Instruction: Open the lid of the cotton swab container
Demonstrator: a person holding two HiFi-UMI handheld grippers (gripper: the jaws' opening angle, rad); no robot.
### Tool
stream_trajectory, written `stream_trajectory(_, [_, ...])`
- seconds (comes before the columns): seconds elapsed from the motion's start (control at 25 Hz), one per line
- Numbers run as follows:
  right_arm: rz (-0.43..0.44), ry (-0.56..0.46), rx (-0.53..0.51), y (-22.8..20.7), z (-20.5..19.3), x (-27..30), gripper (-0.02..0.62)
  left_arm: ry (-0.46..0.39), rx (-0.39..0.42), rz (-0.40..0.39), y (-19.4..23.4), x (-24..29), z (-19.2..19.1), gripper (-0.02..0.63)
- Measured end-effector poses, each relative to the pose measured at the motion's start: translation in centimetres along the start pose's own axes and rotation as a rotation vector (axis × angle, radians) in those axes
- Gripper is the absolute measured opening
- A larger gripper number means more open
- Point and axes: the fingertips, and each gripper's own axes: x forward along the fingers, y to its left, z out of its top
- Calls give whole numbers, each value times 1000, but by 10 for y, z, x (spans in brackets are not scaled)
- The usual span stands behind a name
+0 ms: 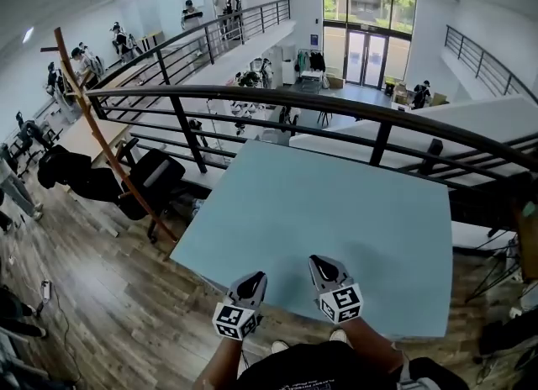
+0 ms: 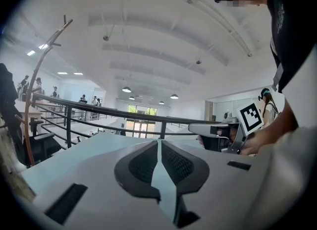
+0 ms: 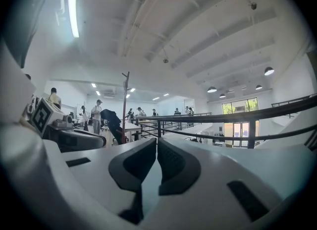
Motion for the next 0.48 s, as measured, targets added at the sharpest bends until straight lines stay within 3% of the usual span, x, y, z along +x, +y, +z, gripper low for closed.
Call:
stream_trajectory(0.32, [6,0,-21,-29,5,-12,21,-39,4,16,-19,32,7,37])
stream_trajectory(0.48, [22,31,-28,-45,-3,-21,20,-5,4,13,-36,45,-1,37])
